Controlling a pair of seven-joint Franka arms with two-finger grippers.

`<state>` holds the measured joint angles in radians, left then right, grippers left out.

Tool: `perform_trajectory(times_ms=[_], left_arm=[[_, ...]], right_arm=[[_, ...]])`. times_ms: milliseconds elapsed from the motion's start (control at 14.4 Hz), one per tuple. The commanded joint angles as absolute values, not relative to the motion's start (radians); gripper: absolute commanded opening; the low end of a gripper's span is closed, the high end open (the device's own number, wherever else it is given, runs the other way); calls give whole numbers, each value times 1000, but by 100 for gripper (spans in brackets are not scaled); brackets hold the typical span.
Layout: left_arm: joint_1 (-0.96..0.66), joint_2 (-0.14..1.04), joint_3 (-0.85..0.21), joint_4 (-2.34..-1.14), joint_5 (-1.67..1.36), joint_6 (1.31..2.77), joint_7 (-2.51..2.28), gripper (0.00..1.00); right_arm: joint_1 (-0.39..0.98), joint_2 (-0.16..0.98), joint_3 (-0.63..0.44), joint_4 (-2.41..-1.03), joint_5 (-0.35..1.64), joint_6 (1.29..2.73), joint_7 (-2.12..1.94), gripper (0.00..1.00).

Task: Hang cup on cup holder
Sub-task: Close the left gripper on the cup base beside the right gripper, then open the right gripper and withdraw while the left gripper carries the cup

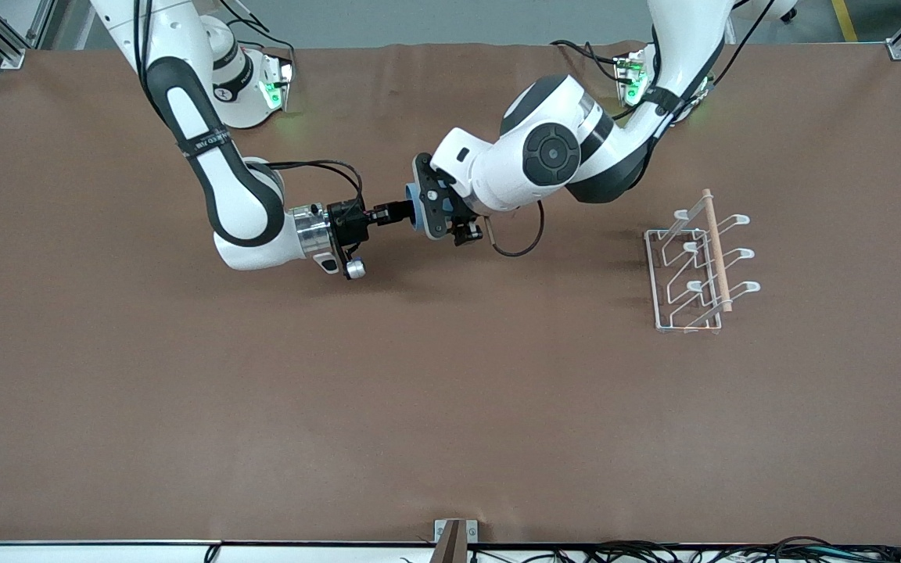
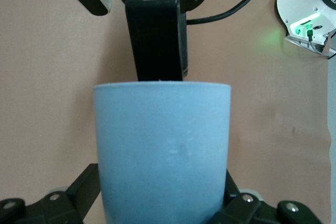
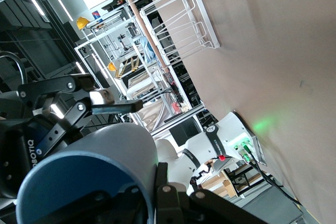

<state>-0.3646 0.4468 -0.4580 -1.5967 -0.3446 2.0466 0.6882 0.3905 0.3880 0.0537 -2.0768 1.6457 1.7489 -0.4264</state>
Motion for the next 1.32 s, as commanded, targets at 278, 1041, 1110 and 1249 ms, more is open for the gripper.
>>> perform_trajectory(times_ms=[278, 1041, 1110, 1249], left_arm=[[-370, 445, -462, -1577, -357, 2056, 673, 52], [-322, 402, -454, -1577, -241, 1978, 690, 36], [-318, 394, -453, -1577, -214, 1948, 692, 36], [-286, 382, -454, -1568, -120, 1850, 695, 36]], right_arm=[[399, 376, 51, -2088, 1672, 1741, -445, 2], [345, 367, 44, -2086, 1664, 1733, -425, 100], [330, 365, 44, -2086, 1663, 1733, -414, 100], [281, 361, 43, -2083, 1648, 1729, -379, 100]])
